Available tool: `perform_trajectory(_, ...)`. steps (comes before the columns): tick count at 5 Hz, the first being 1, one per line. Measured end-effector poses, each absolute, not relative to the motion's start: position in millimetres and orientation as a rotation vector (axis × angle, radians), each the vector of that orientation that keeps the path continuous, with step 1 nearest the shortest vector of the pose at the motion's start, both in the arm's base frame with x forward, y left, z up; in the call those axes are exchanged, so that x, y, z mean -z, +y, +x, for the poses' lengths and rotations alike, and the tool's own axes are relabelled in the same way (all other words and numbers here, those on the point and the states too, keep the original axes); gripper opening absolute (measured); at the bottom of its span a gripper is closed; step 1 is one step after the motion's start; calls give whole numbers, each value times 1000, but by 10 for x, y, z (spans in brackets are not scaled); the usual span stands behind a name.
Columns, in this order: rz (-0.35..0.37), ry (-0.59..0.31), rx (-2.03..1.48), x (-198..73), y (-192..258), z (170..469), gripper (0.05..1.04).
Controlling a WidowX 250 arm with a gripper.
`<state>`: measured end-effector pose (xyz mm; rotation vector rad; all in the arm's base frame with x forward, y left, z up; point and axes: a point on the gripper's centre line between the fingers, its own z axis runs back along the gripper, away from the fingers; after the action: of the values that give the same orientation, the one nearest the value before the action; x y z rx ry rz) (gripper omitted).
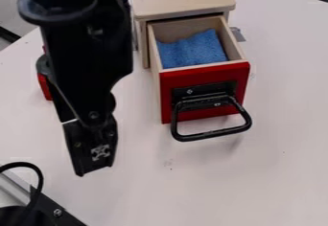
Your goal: Close the drawer
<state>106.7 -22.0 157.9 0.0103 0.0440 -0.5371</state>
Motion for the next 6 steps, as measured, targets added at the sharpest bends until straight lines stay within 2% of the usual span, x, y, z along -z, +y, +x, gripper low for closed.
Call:
perform_trajectory(1, 10, 52, 536, -1557, -215, 1048, 999)
perform_trajectory(2, -7, 52, 609, -1475, -484, 1061, 999)
perform_trajectory(3, 42, 69, 671, -1289, -707, 1076, 999)
perform_trajectory(4, 61, 80, 716, -1121, -871, 1150, 999)
perform_trajectory(6, 101, 107, 836, -612, -1126, 1413, 999)
